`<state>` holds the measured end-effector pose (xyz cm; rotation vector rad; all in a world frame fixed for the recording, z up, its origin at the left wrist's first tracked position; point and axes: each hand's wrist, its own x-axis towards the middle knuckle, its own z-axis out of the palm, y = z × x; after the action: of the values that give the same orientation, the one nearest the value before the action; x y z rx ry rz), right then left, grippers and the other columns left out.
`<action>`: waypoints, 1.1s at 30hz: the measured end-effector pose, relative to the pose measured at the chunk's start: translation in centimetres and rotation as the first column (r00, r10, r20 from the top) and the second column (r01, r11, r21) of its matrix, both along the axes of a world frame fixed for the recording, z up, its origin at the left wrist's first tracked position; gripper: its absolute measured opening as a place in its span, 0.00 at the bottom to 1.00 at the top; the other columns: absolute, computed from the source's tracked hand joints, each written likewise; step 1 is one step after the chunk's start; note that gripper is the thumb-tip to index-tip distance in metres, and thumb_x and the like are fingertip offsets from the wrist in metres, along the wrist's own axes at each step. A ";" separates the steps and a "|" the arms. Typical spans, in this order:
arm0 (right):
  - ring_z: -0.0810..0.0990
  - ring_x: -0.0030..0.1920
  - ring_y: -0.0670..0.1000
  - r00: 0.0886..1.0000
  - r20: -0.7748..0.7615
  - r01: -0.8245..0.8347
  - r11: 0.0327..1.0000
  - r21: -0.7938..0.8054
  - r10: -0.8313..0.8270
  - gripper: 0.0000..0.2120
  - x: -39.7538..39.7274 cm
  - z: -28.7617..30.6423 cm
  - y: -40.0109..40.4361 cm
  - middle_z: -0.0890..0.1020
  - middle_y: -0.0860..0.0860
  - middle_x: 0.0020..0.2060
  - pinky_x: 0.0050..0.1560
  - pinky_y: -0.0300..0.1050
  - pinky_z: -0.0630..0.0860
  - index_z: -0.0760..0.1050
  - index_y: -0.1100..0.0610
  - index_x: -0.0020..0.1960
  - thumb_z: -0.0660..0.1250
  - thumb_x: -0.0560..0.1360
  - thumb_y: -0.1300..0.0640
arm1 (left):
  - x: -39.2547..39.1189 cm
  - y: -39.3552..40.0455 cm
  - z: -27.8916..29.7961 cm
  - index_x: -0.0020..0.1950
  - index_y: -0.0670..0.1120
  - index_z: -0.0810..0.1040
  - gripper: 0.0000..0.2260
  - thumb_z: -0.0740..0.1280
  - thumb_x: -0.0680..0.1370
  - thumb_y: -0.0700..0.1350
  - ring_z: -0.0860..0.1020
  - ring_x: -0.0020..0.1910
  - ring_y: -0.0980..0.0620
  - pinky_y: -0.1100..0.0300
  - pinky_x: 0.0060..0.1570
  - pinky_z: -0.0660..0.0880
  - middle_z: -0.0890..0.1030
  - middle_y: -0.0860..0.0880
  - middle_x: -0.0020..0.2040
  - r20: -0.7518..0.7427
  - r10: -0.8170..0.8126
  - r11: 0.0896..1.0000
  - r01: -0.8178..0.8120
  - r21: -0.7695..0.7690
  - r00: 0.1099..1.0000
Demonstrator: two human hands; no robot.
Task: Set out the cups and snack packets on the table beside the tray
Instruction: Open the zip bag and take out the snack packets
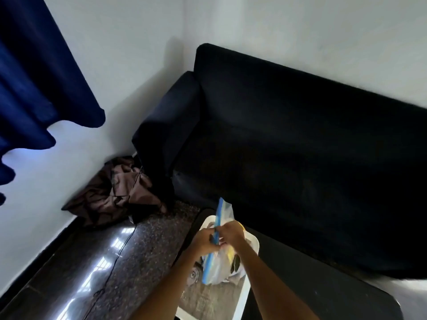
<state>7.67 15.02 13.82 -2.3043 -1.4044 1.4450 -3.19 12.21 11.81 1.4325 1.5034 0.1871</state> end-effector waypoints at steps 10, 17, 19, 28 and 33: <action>0.84 0.48 0.61 0.993 -0.067 -0.104 0.991 -0.084 0.099 0.11 4.1 3.2 -4.3 0.82 0.65 0.47 0.48 0.48 0.83 0.77 0.69 0.55 0.63 0.76 0.65 | 2.7 -1.2 3.1 0.60 0.31 0.74 0.15 0.67 0.75 0.36 0.82 0.42 0.43 0.52 0.45 0.82 0.80 0.39 0.45 0.321 0.578 0.789 -0.412 -0.456 0.751; 0.85 0.47 0.59 0.986 0.019 -0.164 0.986 -0.026 0.165 0.17 3.7 2.5 -7.1 0.83 0.61 0.42 0.49 0.51 0.82 0.76 0.67 0.55 0.54 0.79 0.57 | 4.3 -2.8 2.6 0.49 0.31 0.81 0.18 0.71 0.73 0.47 0.83 0.42 0.42 0.50 0.47 0.82 0.82 0.36 0.43 0.108 0.335 0.938 -0.321 -0.127 0.936; 0.84 0.47 0.59 0.970 0.055 -0.235 0.972 -0.021 0.236 0.18 4.1 2.6 -7.6 0.84 0.60 0.42 0.52 0.51 0.80 0.78 0.66 0.53 0.56 0.78 0.54 | 4.5 -3.3 2.6 0.46 0.32 0.82 0.21 0.69 0.75 0.52 0.79 0.35 0.47 0.56 0.41 0.80 0.80 0.43 0.32 0.066 0.288 0.952 -0.279 -0.123 0.955; 0.79 0.55 0.59 0.932 0.118 -0.349 0.937 0.035 0.343 0.14 6.0 3.6 -7.2 0.81 0.63 0.51 0.43 0.45 0.70 0.79 0.66 0.52 0.60 0.77 0.58 | 5.0 -4.3 2.4 0.46 0.32 0.79 0.04 0.69 0.74 0.33 0.77 0.22 0.62 0.55 0.42 0.81 0.78 0.41 0.38 0.124 0.365 0.919 -0.335 -0.209 0.923; 0.81 0.52 0.61 0.894 0.128 -0.437 0.899 0.037 0.429 0.13 6.0 4.1 -6.6 0.82 0.64 0.51 0.56 0.55 0.78 0.80 0.67 0.52 0.60 0.76 0.60 | 5.2 -4.5 3.1 0.47 0.32 0.80 0.09 0.68 0.76 0.39 0.76 0.31 0.49 0.55 0.41 0.78 0.76 0.43 0.33 0.114 0.392 0.907 -0.363 -0.211 0.913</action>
<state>13.62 8.41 17.88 -2.1552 -2.0732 1.3432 2.04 7.74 14.91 0.9446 1.6130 0.3761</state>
